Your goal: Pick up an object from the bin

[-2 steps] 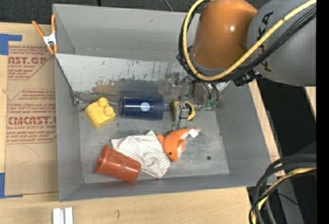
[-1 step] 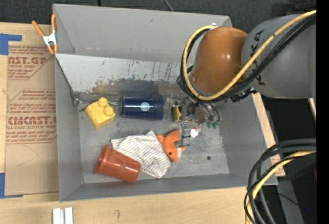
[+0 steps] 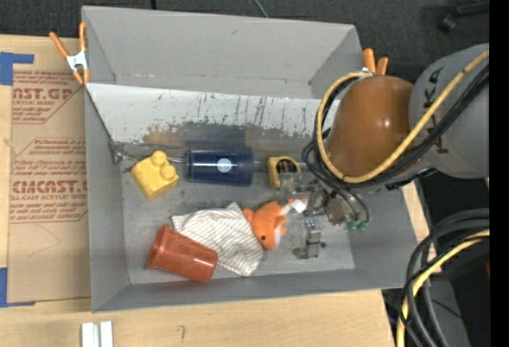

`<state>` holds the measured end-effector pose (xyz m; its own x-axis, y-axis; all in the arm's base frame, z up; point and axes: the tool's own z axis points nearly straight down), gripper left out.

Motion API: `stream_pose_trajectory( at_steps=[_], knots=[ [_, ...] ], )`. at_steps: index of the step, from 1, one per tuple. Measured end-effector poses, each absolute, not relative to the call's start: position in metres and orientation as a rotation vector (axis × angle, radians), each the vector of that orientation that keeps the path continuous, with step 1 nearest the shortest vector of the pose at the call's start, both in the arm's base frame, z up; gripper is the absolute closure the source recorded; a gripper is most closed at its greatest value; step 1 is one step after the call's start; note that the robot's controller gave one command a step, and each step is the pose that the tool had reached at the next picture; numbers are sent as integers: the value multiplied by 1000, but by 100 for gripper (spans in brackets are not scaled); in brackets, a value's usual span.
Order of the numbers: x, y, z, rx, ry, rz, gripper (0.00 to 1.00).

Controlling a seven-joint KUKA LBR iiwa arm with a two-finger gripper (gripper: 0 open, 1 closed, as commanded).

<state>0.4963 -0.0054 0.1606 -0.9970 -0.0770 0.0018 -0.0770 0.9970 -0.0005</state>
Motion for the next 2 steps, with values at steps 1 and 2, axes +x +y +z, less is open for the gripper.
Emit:
stream_pose_trajectory(
  at_steps=[1,2],
  knots=[
    [507,-3,146,261,-3132,0,0],
    [531,-16,67,180,-3137,-2,0]
  ],
)
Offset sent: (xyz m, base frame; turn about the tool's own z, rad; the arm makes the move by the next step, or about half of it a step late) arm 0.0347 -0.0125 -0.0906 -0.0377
